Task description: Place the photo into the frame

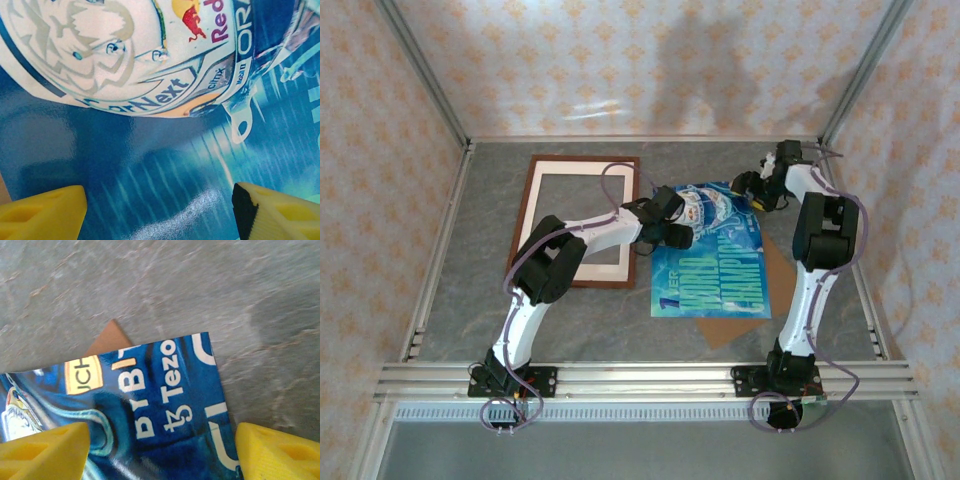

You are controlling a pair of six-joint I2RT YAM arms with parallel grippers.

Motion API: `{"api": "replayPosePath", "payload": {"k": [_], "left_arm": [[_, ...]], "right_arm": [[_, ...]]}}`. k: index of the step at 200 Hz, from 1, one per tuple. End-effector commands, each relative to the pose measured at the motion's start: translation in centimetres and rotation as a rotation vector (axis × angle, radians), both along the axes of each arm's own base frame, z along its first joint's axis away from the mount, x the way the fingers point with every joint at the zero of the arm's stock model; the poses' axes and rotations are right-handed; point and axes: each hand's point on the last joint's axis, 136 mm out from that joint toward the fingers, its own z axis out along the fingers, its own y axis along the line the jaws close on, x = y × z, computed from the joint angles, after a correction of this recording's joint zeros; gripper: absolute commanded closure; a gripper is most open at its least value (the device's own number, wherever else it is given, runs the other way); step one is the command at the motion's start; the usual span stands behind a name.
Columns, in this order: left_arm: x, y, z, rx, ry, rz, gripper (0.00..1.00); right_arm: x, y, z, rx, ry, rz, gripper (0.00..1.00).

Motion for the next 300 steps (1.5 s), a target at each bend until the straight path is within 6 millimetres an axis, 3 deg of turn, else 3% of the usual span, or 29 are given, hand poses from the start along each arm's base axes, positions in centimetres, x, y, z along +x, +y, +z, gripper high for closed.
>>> {"api": "replayPosePath", "payload": {"k": [1, 27, 101, 163, 211, 258, 300], "left_arm": [[-1.2, 0.1, -2.9, 0.018, 0.066, -0.01, 0.24], [-1.3, 0.1, -2.8, 0.019, 0.064, -0.013, 0.24], [-1.2, 0.2, -2.8, 0.023, 0.061, -0.015, 0.25], [-1.1, 0.1, -2.6, 0.016, 0.056, -0.015, 0.25], [-1.2, 0.1, -2.8, 0.015, 0.062, -0.015, 0.25], [-1.2, 0.0, -2.6, 0.011, 0.06, -0.016, 0.25], [-1.1, -0.1, -2.4, 0.005, 0.059, -0.016, 0.25]], "right_arm": [[-1.0, 0.7, 0.6, 0.092, -0.005, 0.053, 0.25], [-0.8, 0.1, 1.2, 0.152, -0.03, 0.026, 0.25], [-1.1, 1.5, 4.6, 0.304, -0.103, -0.023, 0.23], [-2.5, 1.4, 6.0, 0.346, -0.114, -0.114, 0.13], [-3.6, 0.6, 6.3, 0.417, -0.123, -0.233, 0.1], [-4.8, -0.2, 7.9, 0.459, -0.164, -0.319, 0.06], [-6.4, 0.2, 8.8, 0.488, -0.178, -0.332, 0.05]]}}
